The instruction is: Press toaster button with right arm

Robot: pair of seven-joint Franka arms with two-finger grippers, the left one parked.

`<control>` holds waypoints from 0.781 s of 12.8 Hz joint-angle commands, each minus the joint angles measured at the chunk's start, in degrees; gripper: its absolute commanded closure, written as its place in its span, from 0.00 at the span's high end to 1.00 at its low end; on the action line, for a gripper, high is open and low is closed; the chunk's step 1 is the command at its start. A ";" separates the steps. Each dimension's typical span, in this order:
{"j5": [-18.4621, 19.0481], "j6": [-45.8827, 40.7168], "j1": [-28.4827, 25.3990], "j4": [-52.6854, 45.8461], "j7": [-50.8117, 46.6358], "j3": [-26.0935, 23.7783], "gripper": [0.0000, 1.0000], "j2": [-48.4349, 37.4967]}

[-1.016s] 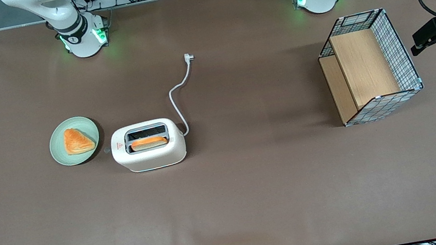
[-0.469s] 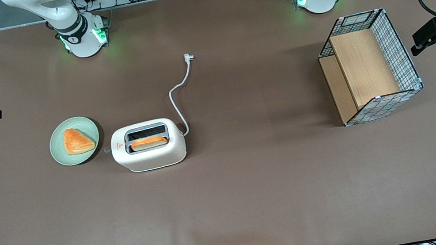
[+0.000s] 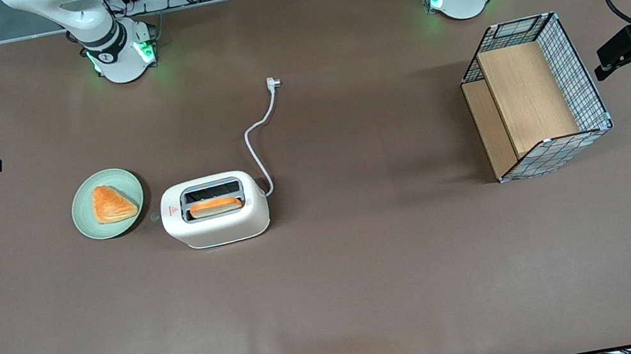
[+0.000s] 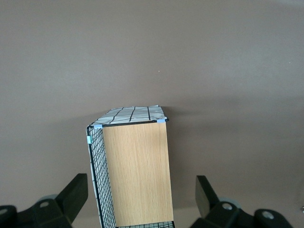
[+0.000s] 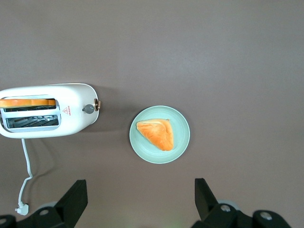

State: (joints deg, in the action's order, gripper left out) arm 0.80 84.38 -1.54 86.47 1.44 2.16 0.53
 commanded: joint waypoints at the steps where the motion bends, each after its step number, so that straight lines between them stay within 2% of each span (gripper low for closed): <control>1: 0.87 0.35 0.14 0.89 -0.56 -0.22 1.00 -1.23; 10: 0.61 0.00 0.05 -0.16 -0.38 -0.22 1.00 -0.97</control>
State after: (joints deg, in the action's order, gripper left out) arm 0.80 84.60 -1.54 86.40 1.44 2.15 0.42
